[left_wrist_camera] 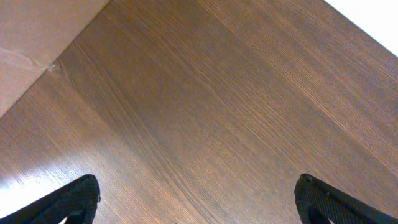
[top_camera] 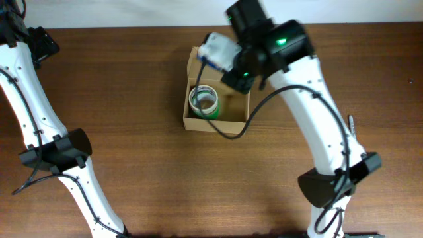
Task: Pack container
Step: 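Carry the blue pen over the box and lower it inside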
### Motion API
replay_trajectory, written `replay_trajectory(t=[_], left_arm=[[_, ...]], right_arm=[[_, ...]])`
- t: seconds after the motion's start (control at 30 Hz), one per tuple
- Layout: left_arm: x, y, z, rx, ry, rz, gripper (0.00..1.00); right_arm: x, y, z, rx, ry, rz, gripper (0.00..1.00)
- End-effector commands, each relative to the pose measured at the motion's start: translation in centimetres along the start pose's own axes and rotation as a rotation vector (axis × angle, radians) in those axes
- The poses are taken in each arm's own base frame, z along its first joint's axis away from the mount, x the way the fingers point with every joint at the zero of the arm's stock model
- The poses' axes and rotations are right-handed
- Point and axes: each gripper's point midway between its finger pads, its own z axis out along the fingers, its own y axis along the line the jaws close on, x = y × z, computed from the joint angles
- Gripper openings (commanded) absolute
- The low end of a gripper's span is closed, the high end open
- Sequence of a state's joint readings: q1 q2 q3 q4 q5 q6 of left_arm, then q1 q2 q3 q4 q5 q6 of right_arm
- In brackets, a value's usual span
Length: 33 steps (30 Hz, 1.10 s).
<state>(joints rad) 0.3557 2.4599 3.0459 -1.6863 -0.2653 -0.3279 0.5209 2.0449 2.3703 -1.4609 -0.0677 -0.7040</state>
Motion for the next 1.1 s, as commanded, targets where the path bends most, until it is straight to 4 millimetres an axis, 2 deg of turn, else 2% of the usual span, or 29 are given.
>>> replay_trajectory(t=[0.0, 0.13, 0.3, 0.37, 0.5, 0.8, 0.93, 1.07], left_arm=[[-0.4, 0.6, -1.2, 0.004, -0.022, -0.001, 1.00], [-0.4, 0.6, -1.2, 0.004, -0.022, -0.001, 1.00], [-0.4, 0.6, -1.2, 0.004, -0.022, -0.001, 1.00], [-0.4, 0.6, -1.2, 0.004, -0.022, -0.001, 1.00], [-0.4, 0.6, -1.2, 0.004, -0.022, -0.001, 1.00], [-0.4, 0.6, -1.2, 0.004, -0.022, -0.001, 1.00], [-0.4, 0.6, -1.2, 0.004, -0.022, -0.001, 1.00], [-0.4, 0.6, -1.2, 0.004, -0.022, -0.001, 1.00]], right_arm=[[0.4, 1.2, 3.3, -0.050, 0.076, -0.143, 0.04], [0.9, 2.2, 6.0, -0.110, 0.131, -0.168, 0.04], [3.2, 3.6, 9.7, -0.211, 0.249, -0.161, 0.04], [3.5, 3.9, 10.7, -0.228, 0.267, -0.157, 0.04], [4.2, 4.6, 12.2, -0.259, 0.299, -0.160, 0.04], [7.7, 6.6, 15.8, -0.319, 0.398, -0.160, 0.04], [8.7, 7.3, 16.6, -0.343, 0.422, -0.158, 0.04], [8.7, 7.3, 16.8, -0.341, 0.421, -0.158, 0.04]])
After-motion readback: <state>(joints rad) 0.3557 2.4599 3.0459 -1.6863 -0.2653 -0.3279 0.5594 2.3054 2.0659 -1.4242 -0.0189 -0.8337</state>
